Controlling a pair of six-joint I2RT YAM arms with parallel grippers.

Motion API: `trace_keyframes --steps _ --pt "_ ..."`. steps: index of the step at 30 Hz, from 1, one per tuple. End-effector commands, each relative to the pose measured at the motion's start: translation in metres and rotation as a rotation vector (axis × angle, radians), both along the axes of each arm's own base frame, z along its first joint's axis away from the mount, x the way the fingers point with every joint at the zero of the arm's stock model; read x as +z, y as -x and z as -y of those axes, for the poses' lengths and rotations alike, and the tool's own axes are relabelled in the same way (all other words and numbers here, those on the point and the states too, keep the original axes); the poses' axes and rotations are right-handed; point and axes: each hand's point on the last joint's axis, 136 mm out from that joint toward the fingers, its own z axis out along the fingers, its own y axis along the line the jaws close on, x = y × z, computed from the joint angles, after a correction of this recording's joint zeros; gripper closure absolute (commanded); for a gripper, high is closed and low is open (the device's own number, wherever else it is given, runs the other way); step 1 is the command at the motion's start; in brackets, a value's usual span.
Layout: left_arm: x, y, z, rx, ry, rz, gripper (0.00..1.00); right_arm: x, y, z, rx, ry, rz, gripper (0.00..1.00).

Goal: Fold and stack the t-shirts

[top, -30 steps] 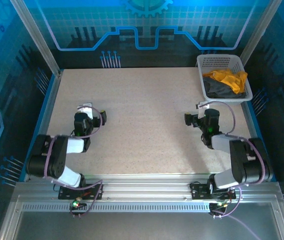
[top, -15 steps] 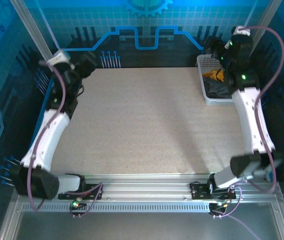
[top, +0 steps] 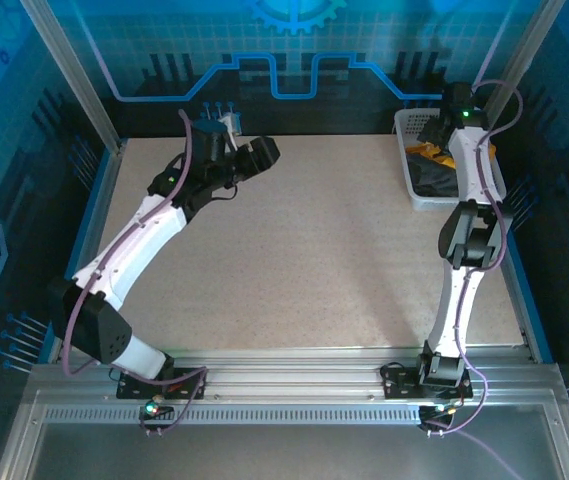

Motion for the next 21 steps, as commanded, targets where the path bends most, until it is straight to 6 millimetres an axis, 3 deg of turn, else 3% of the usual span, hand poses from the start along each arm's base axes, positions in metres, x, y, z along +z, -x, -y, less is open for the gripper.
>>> trace_keyframes --steps 1,3,6,11,13,16,21 --pt "0.001 0.022 0.003 -0.028 0.036 -0.028 0.25 -0.016 -0.002 0.009 -0.003 0.001 -0.045 0.07" --pt "-0.003 0.028 -0.002 -0.018 0.025 -0.032 0.26 -0.03 -0.005 0.012 -0.011 -0.014 -0.06 0.12" --pt "-0.006 0.037 -0.01 -0.01 0.002 -0.028 0.29 -0.045 -0.005 0.011 -0.021 -0.046 -0.078 0.3" --pt "-0.009 0.048 -0.017 -0.002 -0.029 -0.033 0.32 -0.052 -0.001 0.013 -0.064 -0.049 -0.074 0.54" --pt "-0.009 0.051 -0.019 -0.004 -0.032 -0.032 0.34 -0.049 -0.002 0.014 -0.072 -0.054 -0.045 0.7" --pt "-0.008 0.053 -0.019 -0.006 -0.031 -0.033 0.41 -0.025 -0.005 0.008 -0.06 -0.043 0.038 0.97" --pt "-0.01 0.053 -0.018 -0.01 -0.027 -0.036 0.49 0.039 0.001 -0.022 -0.034 0.042 0.233 1.0"
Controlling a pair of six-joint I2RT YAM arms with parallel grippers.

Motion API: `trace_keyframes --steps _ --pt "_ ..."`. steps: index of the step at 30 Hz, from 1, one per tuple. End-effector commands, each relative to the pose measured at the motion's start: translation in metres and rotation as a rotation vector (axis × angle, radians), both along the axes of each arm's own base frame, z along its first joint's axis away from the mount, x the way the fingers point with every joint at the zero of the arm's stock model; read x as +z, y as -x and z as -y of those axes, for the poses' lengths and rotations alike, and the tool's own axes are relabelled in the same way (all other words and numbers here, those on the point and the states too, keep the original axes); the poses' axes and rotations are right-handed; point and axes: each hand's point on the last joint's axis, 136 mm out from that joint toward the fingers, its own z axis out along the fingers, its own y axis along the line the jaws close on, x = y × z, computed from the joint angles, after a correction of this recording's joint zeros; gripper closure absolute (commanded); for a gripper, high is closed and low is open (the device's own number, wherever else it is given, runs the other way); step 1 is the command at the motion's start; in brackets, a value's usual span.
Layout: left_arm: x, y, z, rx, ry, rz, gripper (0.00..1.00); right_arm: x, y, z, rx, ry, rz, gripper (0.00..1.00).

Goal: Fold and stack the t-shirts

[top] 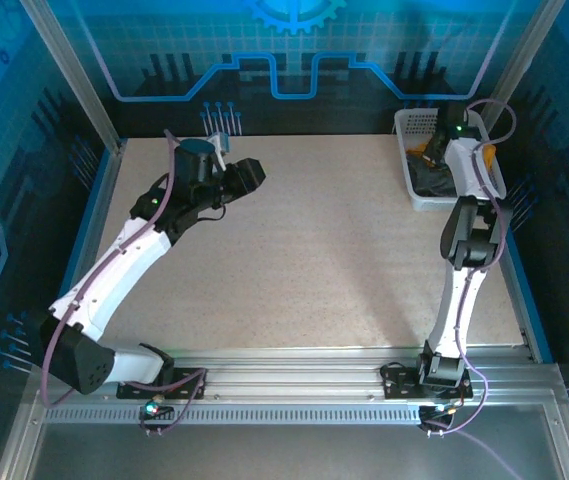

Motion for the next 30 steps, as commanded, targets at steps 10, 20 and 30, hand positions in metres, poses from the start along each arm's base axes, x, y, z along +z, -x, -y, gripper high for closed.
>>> trace_keyframes --steps 10,20,30 --pt "-0.011 0.001 0.004 -0.016 0.0 -0.021 0.49 0.222 0.036 -0.059 0.015 0.103 0.562 1.0" --pt "-0.009 -0.012 -0.009 0.057 -0.067 -0.015 0.48 0.407 0.073 -0.126 0.29 0.055 1.005 1.0" --pt "0.001 -0.018 -0.058 0.242 -0.166 -0.022 0.48 0.451 0.115 -0.253 0.59 -0.129 1.103 1.0"
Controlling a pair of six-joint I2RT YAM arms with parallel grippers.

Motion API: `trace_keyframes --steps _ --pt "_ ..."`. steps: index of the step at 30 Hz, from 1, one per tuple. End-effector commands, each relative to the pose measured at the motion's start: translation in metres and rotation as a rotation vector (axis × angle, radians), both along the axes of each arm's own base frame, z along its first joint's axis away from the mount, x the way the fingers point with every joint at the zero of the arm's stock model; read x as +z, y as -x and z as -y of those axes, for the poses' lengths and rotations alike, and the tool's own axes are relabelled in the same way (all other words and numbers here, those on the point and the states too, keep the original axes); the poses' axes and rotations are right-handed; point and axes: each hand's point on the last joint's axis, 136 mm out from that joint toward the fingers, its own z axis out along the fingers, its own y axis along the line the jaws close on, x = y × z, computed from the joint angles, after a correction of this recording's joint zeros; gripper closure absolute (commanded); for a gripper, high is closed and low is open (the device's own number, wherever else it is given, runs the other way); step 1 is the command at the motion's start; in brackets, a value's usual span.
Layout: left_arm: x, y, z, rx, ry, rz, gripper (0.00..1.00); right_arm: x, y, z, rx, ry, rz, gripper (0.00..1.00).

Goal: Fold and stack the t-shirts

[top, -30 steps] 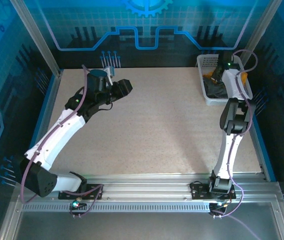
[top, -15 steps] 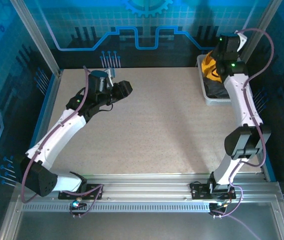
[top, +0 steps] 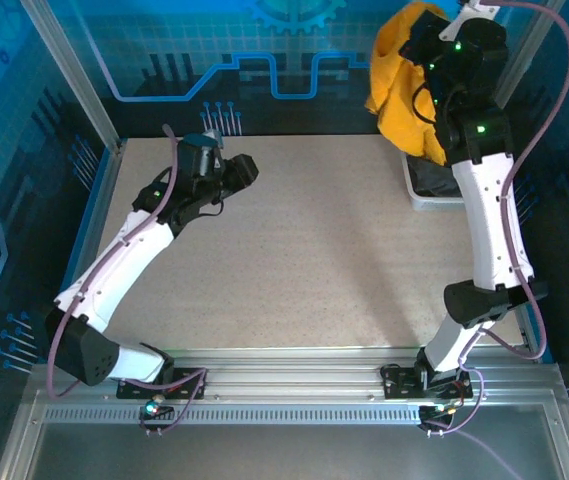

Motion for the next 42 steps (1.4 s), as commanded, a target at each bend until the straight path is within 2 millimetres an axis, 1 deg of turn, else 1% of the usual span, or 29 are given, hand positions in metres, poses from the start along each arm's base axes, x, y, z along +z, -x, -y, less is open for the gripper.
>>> trace_keyframes --steps 1,4,5,7,8,9,10,11,12,14,15,17,19,22,23,25,27,29,30,32,34,36,39,42 --pt "0.01 0.002 -0.034 0.107 -0.086 0.008 0.48 -0.002 0.019 -0.068 0.181 -0.009 -0.008 1.0" --pt "0.013 0.007 -0.055 0.171 -0.12 0.014 0.47 -0.05 0.031 -0.156 0.336 0.013 -0.098 1.0" --pt "0.014 0.01 -0.063 0.197 -0.131 0.015 0.46 -0.075 0.036 -0.187 0.383 0.022 -0.152 1.0" --pt "0.012 0.016 -0.078 0.247 -0.156 0.007 0.44 -0.131 0.046 -0.241 0.462 0.04 -0.281 1.0" --pt "0.009 0.021 -0.087 0.279 -0.17 -0.004 0.42 -0.163 0.053 -0.269 0.507 0.064 -0.347 1.0" --pt "0.006 0.027 -0.096 0.313 -0.184 -0.019 0.41 -0.194 0.061 -0.293 0.549 0.081 -0.412 1.0" --pt "0.003 0.033 -0.104 0.343 -0.196 -0.033 0.39 -0.219 0.069 -0.314 0.603 0.089 -0.468 0.97" --pt "-0.001 0.04 -0.114 0.38 -0.211 -0.052 0.37 -0.241 0.077 -0.335 0.678 0.094 -0.518 0.82" --pt "-0.005 0.048 -0.122 0.41 -0.223 -0.069 0.37 -0.258 0.085 -0.349 0.739 0.103 -0.566 0.67" --pt "-0.011 0.063 -0.135 0.454 -0.243 -0.094 0.35 -0.276 0.091 -0.357 0.773 0.134 -0.627 0.5" --pt "-0.015 0.069 -0.139 0.464 -0.248 -0.102 0.35 -0.279 0.091 -0.354 0.772 0.15 -0.635 0.46" --pt "-0.022 0.081 -0.143 0.469 -0.249 -0.121 0.35 -0.283 0.084 -0.34 0.748 0.153 -0.648 0.42" --pt "-0.033 0.091 -0.145 0.47 -0.246 -0.152 0.35 -0.296 0.074 -0.315 0.698 0.134 -0.689 0.42" --pt "-0.055 0.104 -0.144 0.458 -0.213 -0.229 0.35 -0.314 0.061 -0.267 0.6 0.107 -0.74 0.41" --pt "-0.064 0.108 -0.142 0.452 -0.194 -0.263 0.35 -0.322 0.057 -0.249 0.564 0.098 -0.763 0.42" --pt "-0.084 0.113 -0.135 0.428 -0.147 -0.336 0.36 -0.336 0.055 -0.214 0.504 0.105 -0.8 0.43" --pt "-0.108 0.117 -0.122 0.394 -0.076 -0.425 0.39 -0.36 0.056 -0.175 0.428 0.131 -0.87 0.44" --pt "-0.132 0.118 -0.104 0.353 0.002 -0.508 0.41 -0.386 0.059 -0.143 0.383 0.135 -0.956 0.44" --pt "-0.147 0.12 -0.096 0.346 0.043 -0.567 0.41 -0.399 0.063 -0.128 0.365 0.134 -1.002 0.44" --pt "-0.178 0.128 -0.085 0.353 0.098 -0.692 0.4 -0.422 0.067 -0.105 0.344 0.135 -1.066 0.44" --pt "-0.206 0.136 -0.077 0.362 0.115 -0.803 0.38 -0.444 0.07 -0.086 0.335 0.142 -1.134 0.43" --pt "-0.227 0.142 -0.072 0.389 0.128 -0.88 0.36 -0.463 0.072 -0.075 0.332 0.153 -1.192 0.43" --pt "-0.247 0.144 -0.066 0.441 0.174 -0.927 0.33 -0.488 0.073 -0.071 0.356 0.168 -1.262 0.41" --pt "-0.261 0.145 -0.068 0.519 0.201 -0.944 0.32 -0.515 0.075 -0.067 0.345 0.146 -1.363 0.41"
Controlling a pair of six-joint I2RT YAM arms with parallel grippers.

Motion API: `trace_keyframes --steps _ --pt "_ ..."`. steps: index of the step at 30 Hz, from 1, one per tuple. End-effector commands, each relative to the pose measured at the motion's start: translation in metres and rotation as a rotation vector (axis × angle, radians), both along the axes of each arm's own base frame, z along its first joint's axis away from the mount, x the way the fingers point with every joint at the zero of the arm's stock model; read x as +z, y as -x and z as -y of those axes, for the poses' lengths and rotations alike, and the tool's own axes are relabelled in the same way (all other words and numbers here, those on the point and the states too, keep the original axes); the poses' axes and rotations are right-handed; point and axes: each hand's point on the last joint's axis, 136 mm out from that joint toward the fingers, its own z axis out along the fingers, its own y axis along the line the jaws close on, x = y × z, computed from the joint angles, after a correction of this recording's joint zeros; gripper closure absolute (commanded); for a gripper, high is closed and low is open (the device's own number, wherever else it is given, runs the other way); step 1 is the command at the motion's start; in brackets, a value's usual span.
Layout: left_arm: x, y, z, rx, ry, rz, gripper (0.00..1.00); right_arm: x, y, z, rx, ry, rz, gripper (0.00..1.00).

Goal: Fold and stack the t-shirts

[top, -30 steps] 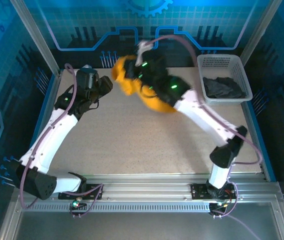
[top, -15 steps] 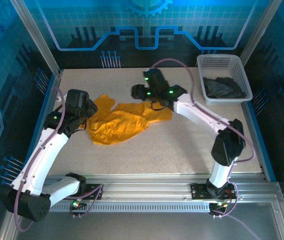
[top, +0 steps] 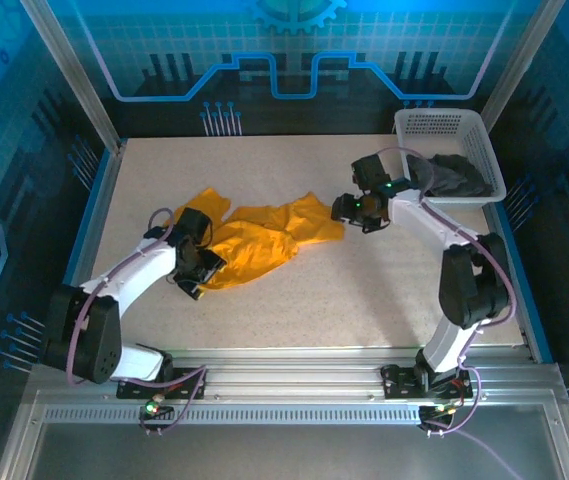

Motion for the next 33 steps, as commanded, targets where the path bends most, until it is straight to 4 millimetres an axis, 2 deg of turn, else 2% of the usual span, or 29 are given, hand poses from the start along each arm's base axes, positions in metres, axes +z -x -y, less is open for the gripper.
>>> trace_keyframes --steps 1,3,7,10,12,14,16,18,23,25,31,33 --pt "-0.01 -0.002 0.007 0.13 0.056 -0.017 0.32 -0.033 0.013 0.002 0.018 -0.016 -0.147 0.41" --pt "-0.019 0.002 0.004 0.178 0.043 -0.035 0.32 -0.046 0.012 0.002 -0.015 -0.041 -0.186 0.42" --pt "-0.028 0.001 0.0 0.22 0.029 -0.03 0.36 -0.058 0.006 -0.002 -0.046 -0.056 -0.202 0.43" --pt "-0.036 -0.004 -0.002 0.227 0.015 -0.028 0.43 -0.066 0.0 -0.006 -0.059 -0.066 -0.223 0.46" --pt "-0.039 -0.006 -0.009 0.228 -0.03 -0.027 0.57 -0.072 -0.004 -0.007 -0.068 -0.06 -0.235 0.48" --pt "-0.04 -0.008 -0.018 0.223 -0.073 -0.015 0.78 -0.076 -0.008 -0.009 -0.077 -0.063 -0.242 0.5" --pt "-0.04 -0.008 -0.027 0.216 -0.099 -0.014 0.89 -0.08 -0.013 -0.013 -0.081 -0.072 -0.251 0.53" --pt "-0.038 -0.004 -0.038 0.21 -0.134 -0.026 1.0 -0.083 -0.019 -0.015 -0.083 -0.064 -0.25 0.6" --pt "-0.03 0.009 -0.076 0.207 -0.197 -0.033 1.0 -0.095 -0.026 -0.006 -0.122 0.003 -0.284 0.92" --pt "-0.025 0.012 -0.091 0.207 -0.216 -0.026 1.0 -0.095 -0.028 0.0 -0.134 0.031 -0.283 0.99" --pt "-0.01 0.008 -0.137 0.172 -0.296 -0.02 1.0 -0.079 -0.027 0.003 -0.094 0.075 -0.255 1.0" --pt "-0.004 0.0 -0.152 0.155 -0.333 -0.012 1.0 -0.072 -0.022 0.0 -0.067 0.09 -0.243 1.0"
